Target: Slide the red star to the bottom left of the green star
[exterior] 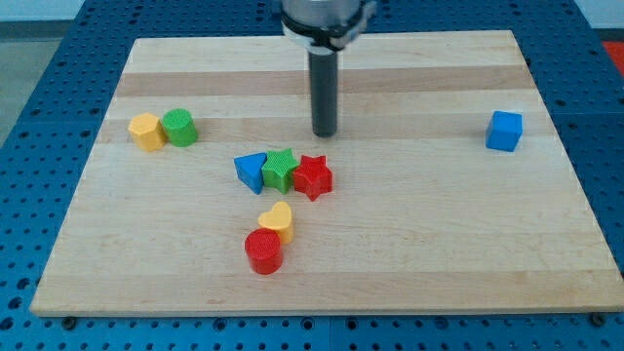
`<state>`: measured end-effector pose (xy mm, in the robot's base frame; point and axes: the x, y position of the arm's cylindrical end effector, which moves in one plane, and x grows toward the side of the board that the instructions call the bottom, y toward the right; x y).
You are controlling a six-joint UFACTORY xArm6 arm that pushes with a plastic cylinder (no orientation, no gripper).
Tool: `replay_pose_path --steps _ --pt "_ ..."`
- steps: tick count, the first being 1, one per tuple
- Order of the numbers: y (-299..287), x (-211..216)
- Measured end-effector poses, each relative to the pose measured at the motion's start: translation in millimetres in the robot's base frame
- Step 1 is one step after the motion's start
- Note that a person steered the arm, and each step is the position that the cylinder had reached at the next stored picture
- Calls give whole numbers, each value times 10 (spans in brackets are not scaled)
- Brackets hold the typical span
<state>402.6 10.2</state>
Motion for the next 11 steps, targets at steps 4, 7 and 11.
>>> replay_pose_path --steps 4,7,11 --pt "135 836" --pt "-620 837" --pt "-1322 838"
